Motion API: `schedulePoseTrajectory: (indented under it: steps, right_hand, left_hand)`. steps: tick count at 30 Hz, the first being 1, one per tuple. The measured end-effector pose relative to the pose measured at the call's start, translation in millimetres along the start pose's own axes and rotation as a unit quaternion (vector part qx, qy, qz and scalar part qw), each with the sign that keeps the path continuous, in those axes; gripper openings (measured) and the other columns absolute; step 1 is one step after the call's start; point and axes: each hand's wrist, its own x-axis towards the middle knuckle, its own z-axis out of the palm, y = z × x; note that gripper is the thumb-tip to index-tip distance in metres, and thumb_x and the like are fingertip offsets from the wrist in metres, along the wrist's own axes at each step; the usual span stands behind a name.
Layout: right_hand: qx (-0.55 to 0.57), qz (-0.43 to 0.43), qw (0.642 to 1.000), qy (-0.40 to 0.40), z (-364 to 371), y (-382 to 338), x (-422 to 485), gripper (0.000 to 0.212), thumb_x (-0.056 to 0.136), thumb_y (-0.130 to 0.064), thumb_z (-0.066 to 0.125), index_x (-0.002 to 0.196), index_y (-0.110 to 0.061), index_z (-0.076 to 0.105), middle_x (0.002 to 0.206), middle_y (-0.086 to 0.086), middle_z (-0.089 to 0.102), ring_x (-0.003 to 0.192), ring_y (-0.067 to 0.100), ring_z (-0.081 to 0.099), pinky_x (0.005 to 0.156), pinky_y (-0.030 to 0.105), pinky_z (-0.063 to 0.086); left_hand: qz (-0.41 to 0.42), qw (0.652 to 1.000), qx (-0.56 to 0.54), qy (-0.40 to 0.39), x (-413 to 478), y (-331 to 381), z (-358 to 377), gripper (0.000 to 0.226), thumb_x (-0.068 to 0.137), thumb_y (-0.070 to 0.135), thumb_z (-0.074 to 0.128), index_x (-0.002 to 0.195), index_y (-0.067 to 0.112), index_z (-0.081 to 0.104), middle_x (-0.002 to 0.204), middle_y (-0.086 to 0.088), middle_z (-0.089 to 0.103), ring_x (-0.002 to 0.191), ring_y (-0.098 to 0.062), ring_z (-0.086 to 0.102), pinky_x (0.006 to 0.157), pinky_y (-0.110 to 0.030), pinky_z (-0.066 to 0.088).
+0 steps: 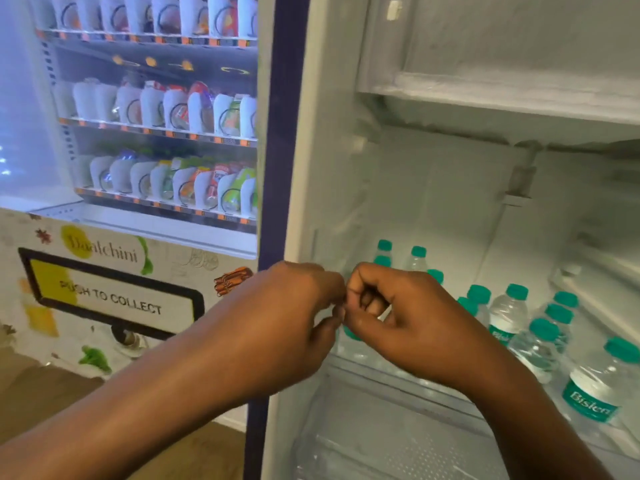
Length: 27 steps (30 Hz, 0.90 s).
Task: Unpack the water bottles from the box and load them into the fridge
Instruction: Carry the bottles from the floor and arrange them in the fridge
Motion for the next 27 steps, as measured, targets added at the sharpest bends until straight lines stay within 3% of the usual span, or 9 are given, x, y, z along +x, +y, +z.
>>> schedulePoseTrajectory:
  steps: [9,14,18,23,27]
  right_hand:
    - [0.044,-0.066,0.990,-0.120,119,-42,-9,0.011,0.089,-0.037,0.067,0.096,-0.033,0.059,0.077,-0.008,0.062,0.071,0.009,0.061,0.063,0.026,0.054]
    - [0.060,-0.064,0.974,-0.209,221,-51,-11,0.016,0.089,-0.040,0.066,0.102,-0.034,0.060,0.079,-0.008,0.062,0.072,0.007,0.062,0.067,0.032,0.057]
    - [0.059,-0.067,0.951,-0.295,307,-59,-18,0.019,0.088,-0.044,0.065,0.105,-0.036,0.059,0.082,-0.012,0.063,0.071,0.003,0.061,0.071,0.035,0.057]
    - [0.065,-0.079,0.923,-0.371,401,-68,-39,0.023,0.089,-0.042,0.065,0.110,-0.032,0.061,0.087,-0.013,0.064,0.070,0.000,0.060,0.070,0.029,0.054]
    - [0.079,-0.076,0.890,-0.441,466,-76,-63,0.023,0.091,-0.040,0.064,0.112,-0.031,0.060,0.093,-0.013,0.063,0.075,0.003,0.062,0.066,0.027,0.052]
  left_hand:
    - [-0.130,0.990,-0.001,-0.058,-112,-82,23,0.023,0.089,0.044,0.056,0.111,0.042,0.059,0.097,0.022,0.061,0.078,0.005,0.056,0.068,-0.018,0.046]
    - [-0.239,0.965,-0.019,-0.108,-191,-143,61,0.025,0.086,0.041,0.063,0.110,0.033,0.064,0.100,0.014,0.065,0.082,-0.003,0.064,0.074,-0.029,0.053]
    - [-0.350,0.922,-0.056,-0.155,-268,-186,98,0.027,0.087,0.033,0.069,0.110,0.020,0.068,0.098,0.004,0.069,0.083,-0.012,0.064,0.065,-0.016,0.043]
    - [-0.478,0.855,-0.056,-0.193,-368,-223,137,0.028,0.085,0.037,0.069,0.107,0.019,0.068,0.097,0.000,0.071,0.087,-0.019,0.066,0.072,-0.027,0.048]
    - [-0.549,0.797,-0.021,-0.253,-443,-236,168,0.037,0.085,0.045,0.065,0.114,0.021,0.064,0.107,-0.003,0.068,0.099,-0.024,0.063,0.080,-0.034,0.052]
